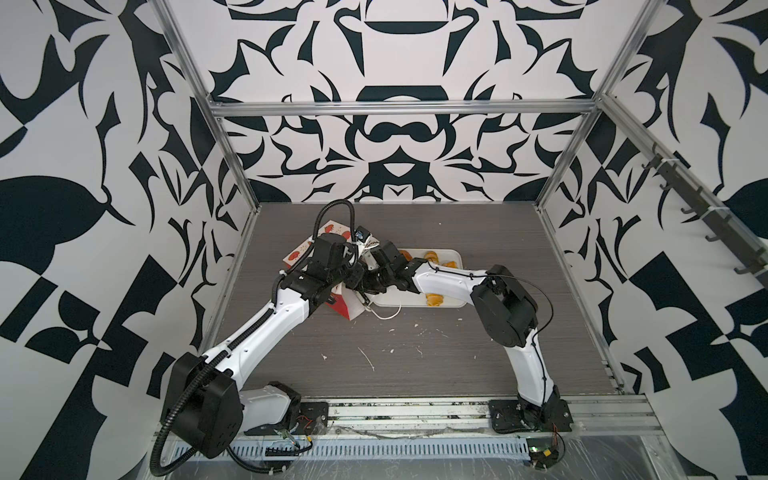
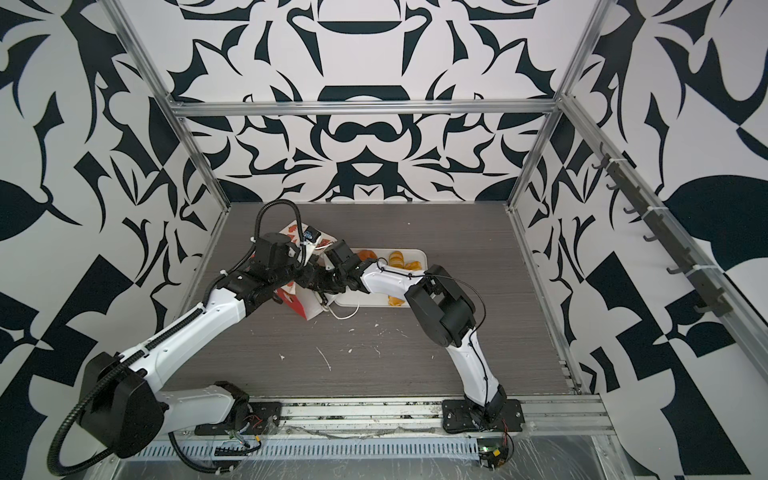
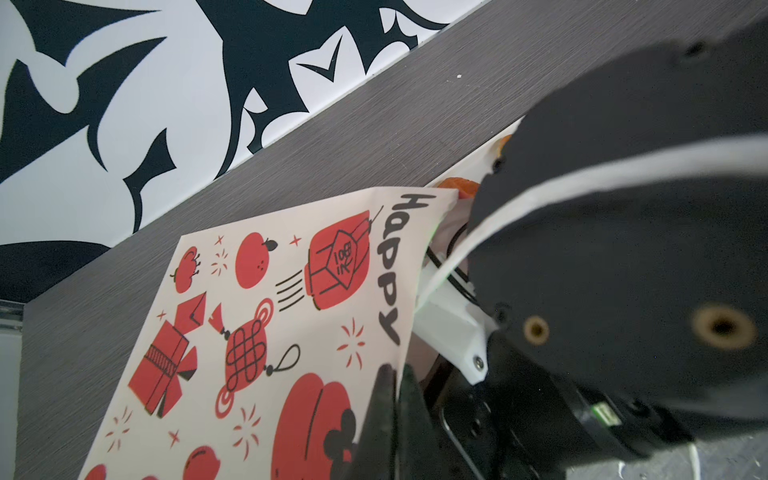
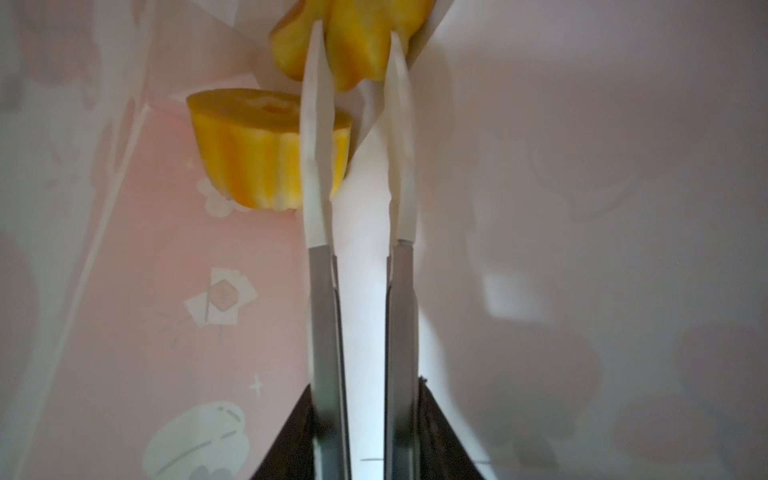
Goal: Take the fake bread out of the paper bag
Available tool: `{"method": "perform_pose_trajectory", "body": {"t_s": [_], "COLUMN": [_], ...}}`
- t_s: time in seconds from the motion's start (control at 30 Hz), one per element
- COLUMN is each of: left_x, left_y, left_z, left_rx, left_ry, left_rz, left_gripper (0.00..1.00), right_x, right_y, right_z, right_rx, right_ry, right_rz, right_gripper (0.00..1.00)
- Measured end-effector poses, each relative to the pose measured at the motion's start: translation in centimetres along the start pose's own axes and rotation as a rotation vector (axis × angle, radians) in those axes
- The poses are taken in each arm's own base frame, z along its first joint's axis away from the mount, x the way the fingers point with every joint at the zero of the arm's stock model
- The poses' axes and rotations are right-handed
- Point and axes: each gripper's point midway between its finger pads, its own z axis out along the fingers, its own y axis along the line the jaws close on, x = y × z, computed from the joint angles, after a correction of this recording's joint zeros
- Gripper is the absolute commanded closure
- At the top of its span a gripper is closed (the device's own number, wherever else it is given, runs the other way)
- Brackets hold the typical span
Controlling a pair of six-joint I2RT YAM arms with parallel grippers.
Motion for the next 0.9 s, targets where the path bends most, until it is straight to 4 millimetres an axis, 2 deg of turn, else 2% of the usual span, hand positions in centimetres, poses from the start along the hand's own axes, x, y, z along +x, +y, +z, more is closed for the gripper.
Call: {"method": "perform_pose_trajectory", "body": {"t_s": [0.23,0.53,0.7,0.9], "left_x": [0.0,-0.5,-0.7,-0.7], "left_y": [0.0,-0.1,0.0,0.2], "left_z": [0.0,0.0,0.0,0.0], "left_rx": [-0.005,-0.005,-0.011,-0.019], "left_ry": [-0.003,-0.021,-0.029,-0.028], "left_rz": [0.001,0.001,0.0,0.001], "left_gripper": [1.0,1.0,1.0,1.0], "right_x": [0.1,1.2,1.6,2.9], "right_y": [-0.4,0.0,0.6,0.2], "right_z": [-0.4,-3.1,-4.5,-6.1], "right_rx": [0.018,0.027,0.019,0.027], "right_ry": [-0.011,-0.02,-0.026,-0.019], "right_rz": [-0.002,-0.025,-0.034,-0.034], "right_gripper": [0.73,0.8,0.81,0.82]}}
